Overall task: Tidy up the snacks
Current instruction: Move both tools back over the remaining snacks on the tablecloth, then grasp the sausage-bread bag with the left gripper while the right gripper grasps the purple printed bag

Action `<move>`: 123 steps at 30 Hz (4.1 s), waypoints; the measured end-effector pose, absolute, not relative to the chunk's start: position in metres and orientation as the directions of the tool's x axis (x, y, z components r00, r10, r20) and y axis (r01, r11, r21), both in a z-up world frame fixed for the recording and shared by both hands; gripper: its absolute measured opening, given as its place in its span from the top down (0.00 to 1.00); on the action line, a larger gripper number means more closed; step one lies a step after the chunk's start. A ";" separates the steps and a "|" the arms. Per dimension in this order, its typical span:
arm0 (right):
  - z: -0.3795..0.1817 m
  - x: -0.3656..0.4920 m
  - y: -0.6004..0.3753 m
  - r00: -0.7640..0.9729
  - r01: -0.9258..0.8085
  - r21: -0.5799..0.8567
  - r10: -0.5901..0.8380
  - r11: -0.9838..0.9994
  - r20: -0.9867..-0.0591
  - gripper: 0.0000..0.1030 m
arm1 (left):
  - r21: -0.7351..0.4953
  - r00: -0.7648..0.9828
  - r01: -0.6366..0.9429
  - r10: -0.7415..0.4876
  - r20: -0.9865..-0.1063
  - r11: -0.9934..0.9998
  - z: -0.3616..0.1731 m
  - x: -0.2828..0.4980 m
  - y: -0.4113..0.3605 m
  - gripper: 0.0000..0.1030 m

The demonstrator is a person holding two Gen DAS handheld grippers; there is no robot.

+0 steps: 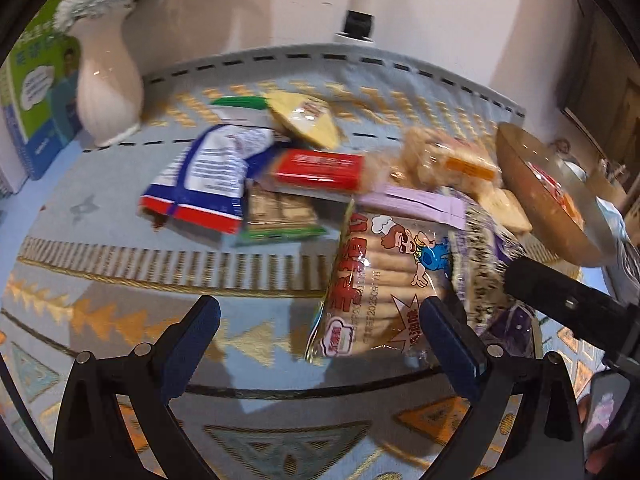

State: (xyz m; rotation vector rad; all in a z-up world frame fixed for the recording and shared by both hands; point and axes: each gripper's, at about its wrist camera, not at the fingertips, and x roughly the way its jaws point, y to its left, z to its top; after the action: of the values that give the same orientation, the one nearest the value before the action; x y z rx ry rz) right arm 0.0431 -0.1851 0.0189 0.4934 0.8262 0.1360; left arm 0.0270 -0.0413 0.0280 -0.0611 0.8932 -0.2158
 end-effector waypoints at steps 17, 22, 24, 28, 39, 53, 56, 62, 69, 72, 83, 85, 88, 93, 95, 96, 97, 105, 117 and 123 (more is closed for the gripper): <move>-0.003 0.045 -0.194 0.714 0.032 0.492 0.325 0.870 -0.620 0.00 | -0.156 0.587 0.189 -0.239 -0.774 0.970 0.012 0.030 -0.060 0.00; -0.002 0.045 -0.192 0.714 0.031 0.490 0.324 0.871 -0.621 0.00 | -0.157 0.587 0.189 -0.240 -0.773 0.969 0.012 0.029 -0.059 0.00; -0.002 0.046 -0.191 0.712 0.032 0.484 0.320 0.874 -0.625 0.00 | -0.157 0.587 0.189 -0.240 -0.773 0.969 0.012 0.029 -0.059 0.00; -0.002 0.048 -0.190 0.709 0.031 0.476 0.316 0.879 -0.631 0.00 | -0.157 0.587 0.190 -0.240 -0.773 0.969 0.012 0.029 -0.059 0.00; -0.002 0.049 -0.190 0.708 0.029 0.471 0.315 0.881 -0.633 0.00 | -0.156 0.588 0.190 -0.240 -0.773 0.969 0.012 0.029 -0.059 0.00; -0.002 0.047 -0.190 0.711 0.029 0.480 0.320 0.877 -0.627 0.00 | -0.156 0.589 0.191 -0.240 -0.772 0.969 0.011 0.029 -0.059 0.00; -0.002 0.048 -0.190 0.711 0.029 0.480 0.320 0.877 -0.626 0.00 | -0.156 0.589 0.190 -0.240 -0.772 0.969 0.011 0.029 -0.059 0.00; -0.002 0.048 -0.190 0.712 0.028 0.483 0.322 0.875 -0.624 0.00 | -0.156 0.589 0.191 -0.240 -0.772 0.969 0.011 0.029 -0.059 0.00; -0.002 0.047 -0.191 0.712 0.028 0.483 0.322 0.875 -0.624 0.00 | -0.156 0.589 0.191 -0.240 -0.772 0.969 0.011 0.029 -0.059 0.00; -0.001 0.047 -0.189 0.709 0.029 0.475 0.317 0.880 -0.630 0.00 | -0.156 0.589 0.191 -0.240 -0.772 0.969 0.011 0.029 -0.059 0.00; -0.002 0.048 -0.188 0.707 0.025 0.473 0.318 0.881 -0.631 0.00 | -0.155 0.589 0.192 -0.241 -0.771 0.969 0.011 0.029 -0.059 0.00; -0.003 0.047 -0.188 0.707 0.026 0.470 0.316 0.882 -0.633 0.00 | -0.155 0.590 0.192 -0.241 -0.771 0.969 0.011 0.029 -0.059 0.00; -0.002 0.047 -0.187 0.706 0.027 0.466 0.313 0.884 -0.635 0.00 | -0.155 0.590 0.192 -0.241 -0.771 0.969 0.011 0.029 -0.059 0.00; -0.002 0.043 -0.188 0.707 0.025 0.470 0.317 0.882 -0.633 0.00 | -0.155 0.590 0.193 -0.241 -0.771 0.969 0.011 0.029 -0.059 0.00; -0.003 0.042 -0.188 0.708 0.022 0.476 0.322 0.879 -0.629 0.00 | -0.154 0.589 0.193 -0.240 -0.771 0.969 0.011 0.029 -0.060 0.00; -0.003 0.041 -0.188 0.708 0.023 0.476 0.322 0.879 -0.629 0.00 | -0.155 0.590 0.193 -0.241 -0.771 0.969 0.011 0.029 -0.059 0.00; -0.003 0.041 -0.188 0.708 0.023 0.475 0.321 0.880 -0.629 0.00 | -0.154 0.590 0.193 -0.240 -0.771 0.969 0.011 0.029 -0.059 0.00; -0.002 0.040 -0.188 0.705 0.019 0.471 0.322 0.882 -0.632 0.00 | -0.144 0.589 0.194 -0.233 -0.774 0.970 0.011 0.030 -0.060 0.00; 0.002 0.031 -0.196 0.731 0.028 0.505 0.327 0.863 -0.599 0.38 | -0.260 0.577 0.354 -0.428 -0.696 0.898 0.022 0.016 -0.067 0.66; 0.001 0.015 -0.217 0.770 0.068 0.587 0.332 0.806 -0.544 0.38 | -0.278 0.587 0.362 -0.449 -0.674 0.890 0.024 0.001 -0.062 0.68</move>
State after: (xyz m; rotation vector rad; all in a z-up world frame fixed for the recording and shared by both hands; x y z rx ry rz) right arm 0.0155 -0.2168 0.0008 0.6273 0.6862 0.1538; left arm 0.0013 -0.0624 0.0236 -0.1156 0.8171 -0.4736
